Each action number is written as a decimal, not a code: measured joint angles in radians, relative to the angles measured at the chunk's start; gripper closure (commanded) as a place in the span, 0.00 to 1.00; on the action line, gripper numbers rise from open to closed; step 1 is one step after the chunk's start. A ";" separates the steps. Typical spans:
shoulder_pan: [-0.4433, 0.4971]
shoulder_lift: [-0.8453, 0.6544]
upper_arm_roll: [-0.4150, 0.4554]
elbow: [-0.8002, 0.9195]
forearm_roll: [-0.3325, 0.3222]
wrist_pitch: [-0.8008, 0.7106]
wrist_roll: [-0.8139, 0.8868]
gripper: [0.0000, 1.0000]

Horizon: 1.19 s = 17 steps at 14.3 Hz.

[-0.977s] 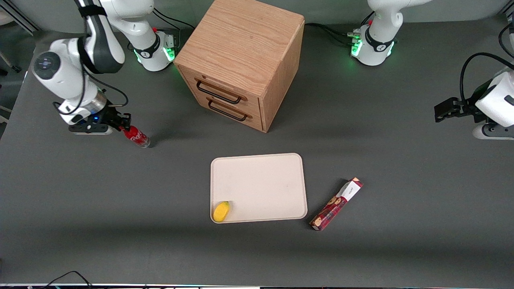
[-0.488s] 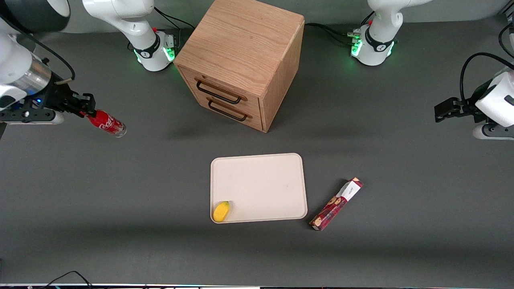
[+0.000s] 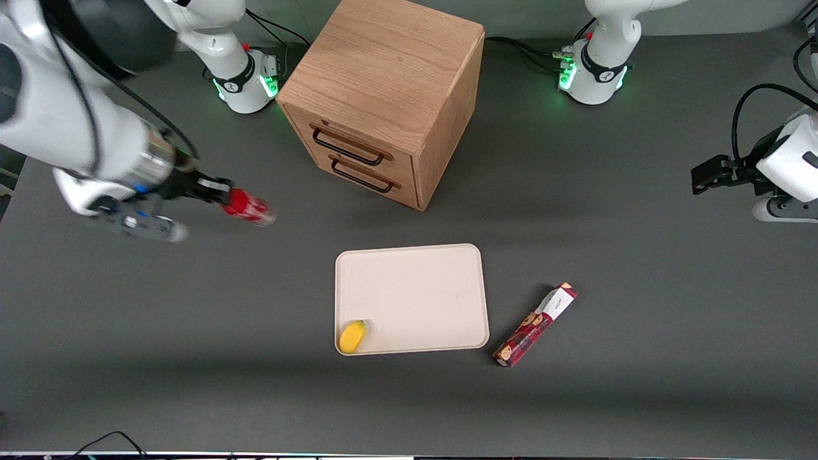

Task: Place coke bottle on tray

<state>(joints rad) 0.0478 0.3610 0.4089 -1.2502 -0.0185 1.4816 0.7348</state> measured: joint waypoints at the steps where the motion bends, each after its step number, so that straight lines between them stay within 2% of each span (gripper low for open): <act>1: 0.013 0.046 0.029 -0.001 -0.016 0.065 0.076 1.00; 5: 0.045 0.211 0.122 -0.042 -0.178 0.284 0.274 1.00; 8: 0.048 0.275 0.137 -0.141 -0.255 0.445 0.329 1.00; 9: 0.048 0.287 0.137 -0.167 -0.283 0.470 0.348 0.96; 10: 0.047 0.296 0.137 -0.183 -0.306 0.481 0.367 0.59; 11: 0.047 0.302 0.137 -0.191 -0.322 0.483 0.378 0.01; 17: 0.041 0.268 0.160 -0.158 -0.346 0.460 0.389 0.00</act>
<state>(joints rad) 0.0890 0.6291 0.5687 -1.4086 -0.3648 1.9416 1.1234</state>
